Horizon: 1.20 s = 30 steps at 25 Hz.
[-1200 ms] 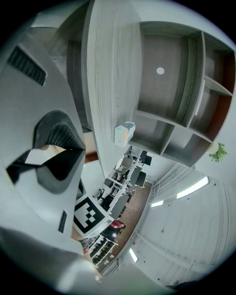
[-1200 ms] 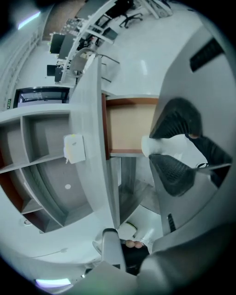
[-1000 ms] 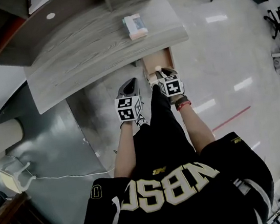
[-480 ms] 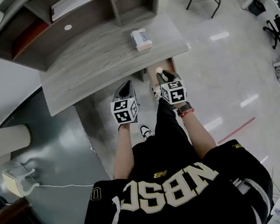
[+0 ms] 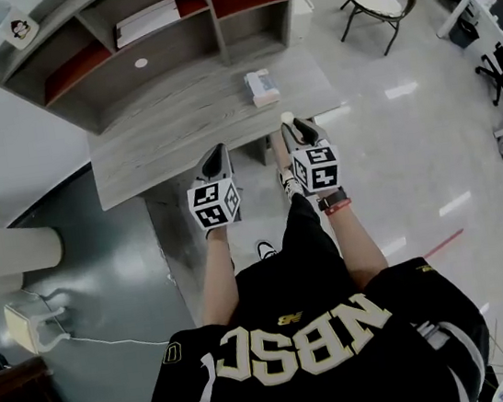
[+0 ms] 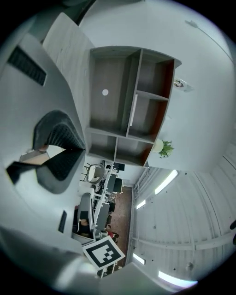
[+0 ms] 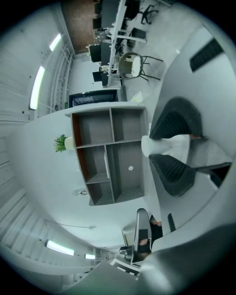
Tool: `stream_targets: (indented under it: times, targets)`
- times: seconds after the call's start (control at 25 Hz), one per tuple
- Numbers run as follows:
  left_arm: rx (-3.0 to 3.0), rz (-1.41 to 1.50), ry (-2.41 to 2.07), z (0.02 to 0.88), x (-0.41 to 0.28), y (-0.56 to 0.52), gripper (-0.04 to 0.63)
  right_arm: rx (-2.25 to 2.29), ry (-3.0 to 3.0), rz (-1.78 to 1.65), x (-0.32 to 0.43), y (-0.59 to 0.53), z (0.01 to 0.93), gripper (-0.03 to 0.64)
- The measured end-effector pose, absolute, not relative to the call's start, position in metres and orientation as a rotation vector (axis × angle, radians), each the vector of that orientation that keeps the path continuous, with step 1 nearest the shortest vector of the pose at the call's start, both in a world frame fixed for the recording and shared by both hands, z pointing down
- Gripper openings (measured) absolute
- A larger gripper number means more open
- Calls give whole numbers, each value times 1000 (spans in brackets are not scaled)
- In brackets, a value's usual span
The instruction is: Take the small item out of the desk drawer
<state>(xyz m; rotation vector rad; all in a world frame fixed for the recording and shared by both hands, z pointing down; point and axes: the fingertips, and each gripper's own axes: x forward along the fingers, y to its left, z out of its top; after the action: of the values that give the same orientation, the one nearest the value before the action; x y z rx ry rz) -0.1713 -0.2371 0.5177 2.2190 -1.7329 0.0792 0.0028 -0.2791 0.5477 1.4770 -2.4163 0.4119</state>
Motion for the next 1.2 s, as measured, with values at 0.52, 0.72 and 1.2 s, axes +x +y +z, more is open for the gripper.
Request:
stream_targets:
  times: [0.52, 0.72, 1.2]
  targets:
    - [2251, -78, -1926, 415, -201, -223, 15, 1557, -2618, 204, -12, -278, 439, 117]
    - [2297, -108, -2026, 384, -211, -215, 15, 1569, -2662, 122, -21, -274, 410, 117]
    - [2307, -121, -2043, 381, -210, -207, 15, 1551, -2679, 62, -25, -261, 396, 115]
